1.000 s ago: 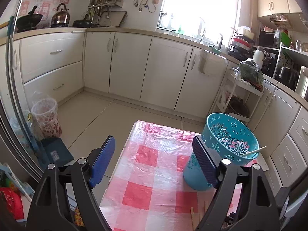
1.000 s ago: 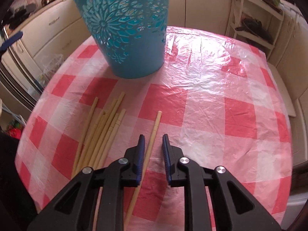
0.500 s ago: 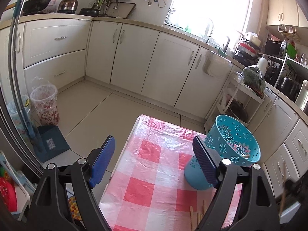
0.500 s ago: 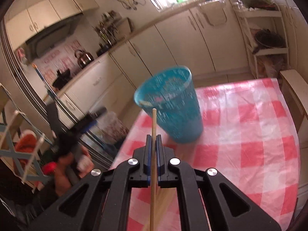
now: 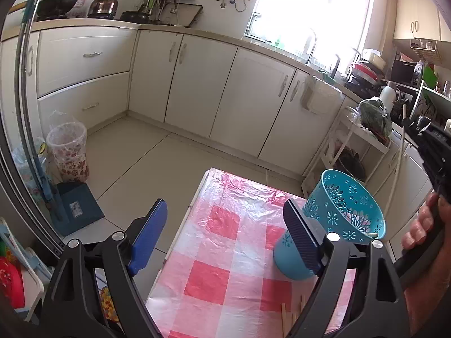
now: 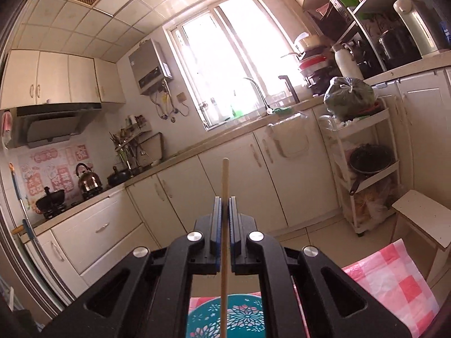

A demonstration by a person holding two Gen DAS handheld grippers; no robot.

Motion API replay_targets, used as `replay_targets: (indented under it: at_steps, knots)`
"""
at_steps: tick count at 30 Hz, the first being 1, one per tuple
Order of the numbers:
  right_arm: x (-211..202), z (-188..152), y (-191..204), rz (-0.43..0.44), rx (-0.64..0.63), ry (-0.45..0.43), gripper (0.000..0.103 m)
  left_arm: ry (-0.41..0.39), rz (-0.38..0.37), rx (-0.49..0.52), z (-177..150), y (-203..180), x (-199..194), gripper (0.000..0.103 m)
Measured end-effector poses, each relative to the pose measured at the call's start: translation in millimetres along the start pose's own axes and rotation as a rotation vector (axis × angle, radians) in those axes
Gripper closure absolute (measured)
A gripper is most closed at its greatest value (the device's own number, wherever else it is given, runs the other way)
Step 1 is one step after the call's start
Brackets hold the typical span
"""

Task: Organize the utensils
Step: 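Carry the chopstick with the right tool over the teal bin and open, then lower the left tool to the chopsticks and grasp another one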

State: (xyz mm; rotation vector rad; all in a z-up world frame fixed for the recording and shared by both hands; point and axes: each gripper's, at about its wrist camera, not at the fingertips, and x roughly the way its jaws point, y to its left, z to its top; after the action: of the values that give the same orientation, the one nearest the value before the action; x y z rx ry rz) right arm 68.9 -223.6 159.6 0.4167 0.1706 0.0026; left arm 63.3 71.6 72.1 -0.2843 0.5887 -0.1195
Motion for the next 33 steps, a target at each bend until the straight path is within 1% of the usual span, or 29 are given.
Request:
replay_targets:
  at_steps: [4, 9, 11, 13, 14, 15, 17, 20, 21, 22, 24, 28, 32, 33]
  knots:
    - [2, -19, -9, -0.023, -0.041, 0.044, 0.097, 0.005, -0.004, 0.014, -2, -4, 1, 0.022]
    - [-8, -32, -15, -0.004, -0.066, 0.131, 0.097, 0.013, 0.000, 0.030, -5, -7, 3, 0.022]
    - [-23, -33, -17, 0.008, -0.078, 0.146, 0.092, 0.017, 0.009, 0.033, -7, -7, 4, 0.022]
    - [-47, -34, -20, 0.001, -0.070, 0.145, 0.074, 0.021, 0.018, 0.041, -9, -8, 5, 0.022]
    - [-61, -38, -24, -0.004, -0.061, 0.156, 0.072, 0.024, 0.024, 0.046, -11, -8, 5, 0.022]
    - [-70, -44, -27, -0.006, -0.055, 0.181, 0.072, 0.029, 0.029, 0.051, -12, -9, 6, 0.022]
    - [-88, -66, -33, -0.016, -0.052, 0.275, 0.072, 0.040, 0.035, 0.058, -15, -9, 7, 0.022]
    - [-98, -118, -39, -0.023, -0.066, 0.501, 0.072, 0.065, 0.042, 0.071, -21, -13, 6, 0.022]
    - [-98, -137, -41, -0.022, -0.066, 0.569, 0.073, 0.074, 0.043, 0.080, -25, -15, 5, 0.022]
    - [-97, -153, -42, -0.019, -0.067, 0.635, 0.078, 0.082, 0.044, 0.090, -28, -17, 3, 0.022]
    - [-90, -176, -40, -0.012, -0.075, 0.733, 0.082, 0.104, 0.053, 0.118, -39, -21, 1, 0.022]
    - [-78, -192, -26, -0.013, -0.145, 0.793, 0.086, 0.169, 0.064, 0.159, -64, -25, -1, 0.022]
    - [-74, -205, -27, -0.041, -0.178, 0.828, 0.089, 0.229, 0.074, 0.182, -82, -26, 2, 0.022]
    - [-75, -206, -27, -0.044, -0.187, 0.820, 0.089, 0.243, 0.074, 0.185, -86, -27, 4, 0.022]
